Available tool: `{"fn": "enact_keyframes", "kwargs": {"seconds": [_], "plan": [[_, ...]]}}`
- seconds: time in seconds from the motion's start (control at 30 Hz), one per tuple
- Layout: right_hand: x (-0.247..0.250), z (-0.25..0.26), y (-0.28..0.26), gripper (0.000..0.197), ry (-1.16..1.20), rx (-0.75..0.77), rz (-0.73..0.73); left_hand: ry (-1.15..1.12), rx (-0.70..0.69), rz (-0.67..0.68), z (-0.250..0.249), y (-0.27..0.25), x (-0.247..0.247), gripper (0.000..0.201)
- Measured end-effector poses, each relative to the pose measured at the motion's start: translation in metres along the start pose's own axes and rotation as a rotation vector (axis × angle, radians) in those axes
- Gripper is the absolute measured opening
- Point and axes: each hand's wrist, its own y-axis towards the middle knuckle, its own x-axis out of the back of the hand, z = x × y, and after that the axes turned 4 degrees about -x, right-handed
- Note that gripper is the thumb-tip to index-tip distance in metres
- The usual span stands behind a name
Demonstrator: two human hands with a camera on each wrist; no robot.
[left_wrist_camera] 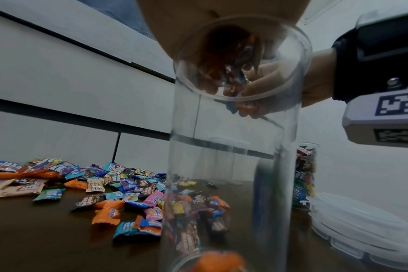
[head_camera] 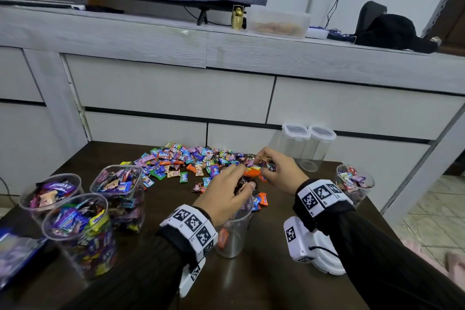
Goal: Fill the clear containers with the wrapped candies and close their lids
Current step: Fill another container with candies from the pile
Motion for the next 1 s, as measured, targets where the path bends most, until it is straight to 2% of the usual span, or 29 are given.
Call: {"fn": "enact_keyframes", "kwargs": {"seconds": [0.1, 0.23, 0.4, 0.53, 0.63, 0.73, 0.9, 1.0], "plan": [[0.003, -0.002, 0.0, 0.02, -0.009, 0.004, -0.001, -0.005, 0.0, -0.005, -0.002, -0.006, 0.001, 0.016], [0.004, -0.001, 0.002, 0.02, -0.018, -0.001, 0.003, 0.066, 0.081, 0.034, 0.0, -0.008, 0.004, 0.024], [0.004, 0.002, 0.004, 0.021, -0.026, 0.002, 0.003, 0.072, 0.141, 0.126, 0.003, -0.004, 0.009, 0.031], [0.006, 0.003, 0.004, 0.019, -0.012, 0.005, 0.005, 0.084, 0.121, 0.177, 0.01, -0.006, 0.011, 0.035], [0.009, 0.004, 0.004, 0.018, 0.02, -0.018, 0.01, 0.094, 0.045, 0.149, 0.014, -0.013, 0.007, 0.029], [0.009, 0.005, 0.005, 0.016, 0.057, -0.021, 0.007, 0.104, 0.049, 0.144, 0.017, -0.015, 0.004, 0.028], [0.006, 0.008, 0.006, 0.016, 0.126, 0.009, -0.024, 0.019, 0.131, 0.199, 0.017, -0.013, 0.003, 0.028], [0.001, 0.014, 0.003, 0.017, 0.215, 0.027, -0.04, -0.11, 0.209, 0.191, 0.015, -0.016, 0.007, 0.036]]}}
